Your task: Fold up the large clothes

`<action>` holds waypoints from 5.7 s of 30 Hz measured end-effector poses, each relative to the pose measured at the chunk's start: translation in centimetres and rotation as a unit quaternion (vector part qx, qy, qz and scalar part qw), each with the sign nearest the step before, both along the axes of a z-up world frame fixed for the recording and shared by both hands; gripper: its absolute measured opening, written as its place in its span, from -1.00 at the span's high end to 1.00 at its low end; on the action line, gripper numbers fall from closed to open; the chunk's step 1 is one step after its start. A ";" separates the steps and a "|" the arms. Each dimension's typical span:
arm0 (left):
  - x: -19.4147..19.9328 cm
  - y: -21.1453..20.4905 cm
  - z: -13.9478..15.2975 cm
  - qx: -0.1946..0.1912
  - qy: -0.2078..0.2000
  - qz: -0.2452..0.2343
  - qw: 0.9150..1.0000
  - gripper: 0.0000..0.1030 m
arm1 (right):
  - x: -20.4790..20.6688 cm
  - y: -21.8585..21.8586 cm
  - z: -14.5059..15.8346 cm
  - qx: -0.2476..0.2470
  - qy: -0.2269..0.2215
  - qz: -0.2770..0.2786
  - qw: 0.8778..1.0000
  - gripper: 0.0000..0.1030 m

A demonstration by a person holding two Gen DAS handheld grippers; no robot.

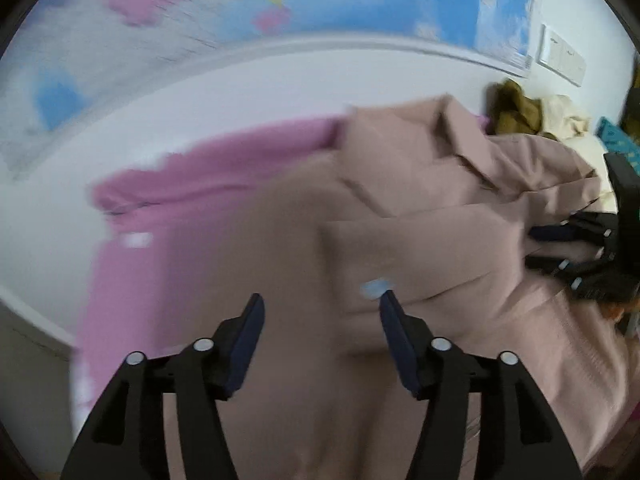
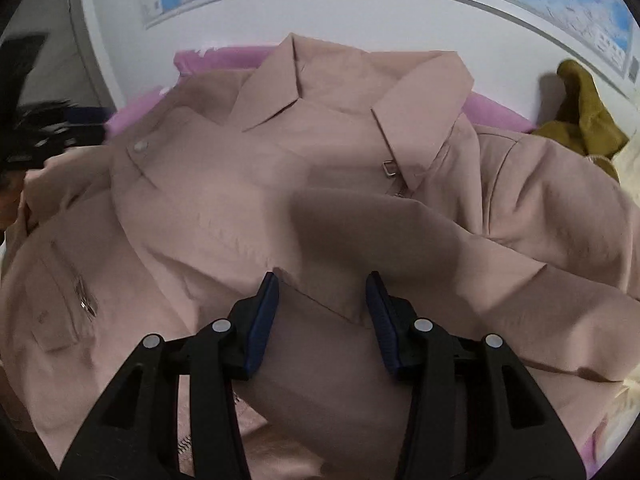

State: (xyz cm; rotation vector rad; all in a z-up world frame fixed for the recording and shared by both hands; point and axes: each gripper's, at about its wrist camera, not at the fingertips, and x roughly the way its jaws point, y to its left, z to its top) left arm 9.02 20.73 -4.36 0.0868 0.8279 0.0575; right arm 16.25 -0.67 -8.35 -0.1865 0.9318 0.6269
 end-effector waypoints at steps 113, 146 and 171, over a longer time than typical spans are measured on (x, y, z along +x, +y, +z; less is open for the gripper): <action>2.4 -1.8 -1.3 -0.048 0.015 -0.007 0.999 0.06 | -11.8 -1.3 2.6 -0.083 -0.082 0.058 0.991 0.17; 3.3 -3.6 -3.5 0.013 0.021 -0.018 1.000 -0.08 | -4.3 -6.9 3.8 -0.001 -0.069 -0.022 0.997 0.00; -9.3 1.2 -2.6 -0.107 -0.001 0.010 0.994 -0.35 | -13.3 -13.2 3.9 0.105 0.003 -0.071 0.992 -0.33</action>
